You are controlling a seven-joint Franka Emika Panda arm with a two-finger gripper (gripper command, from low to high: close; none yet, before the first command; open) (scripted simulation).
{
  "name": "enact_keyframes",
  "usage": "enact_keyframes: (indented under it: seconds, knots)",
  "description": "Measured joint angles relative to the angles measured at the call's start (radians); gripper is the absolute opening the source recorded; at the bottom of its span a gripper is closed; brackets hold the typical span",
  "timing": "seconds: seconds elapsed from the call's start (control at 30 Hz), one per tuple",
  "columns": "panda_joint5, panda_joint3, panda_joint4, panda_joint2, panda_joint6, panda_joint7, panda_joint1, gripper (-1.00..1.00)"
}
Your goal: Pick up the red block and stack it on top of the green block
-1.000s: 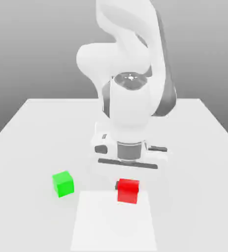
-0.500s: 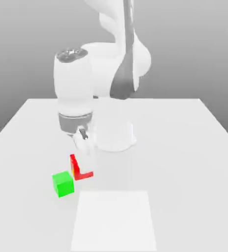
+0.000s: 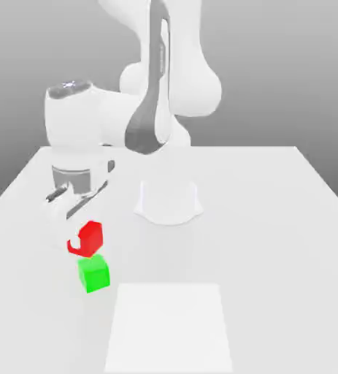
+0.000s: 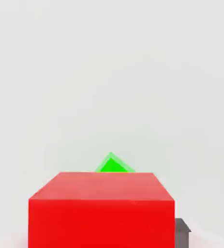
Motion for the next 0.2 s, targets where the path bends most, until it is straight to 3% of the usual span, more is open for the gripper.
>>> enact_keyframes:
  seconds: [0.1, 0.13, 0.2]
  knots:
    - [0.028, 0.002, -0.001, 0.077, 0.080, -0.019, 0.011, -1.00]
    - [0.040, 0.005, -0.001, 0.093, 0.097, -0.027, 0.016, 1.00]
    - [0.040, 0.005, -0.001, 0.093, 0.097, -0.027, 0.023, 1.00]
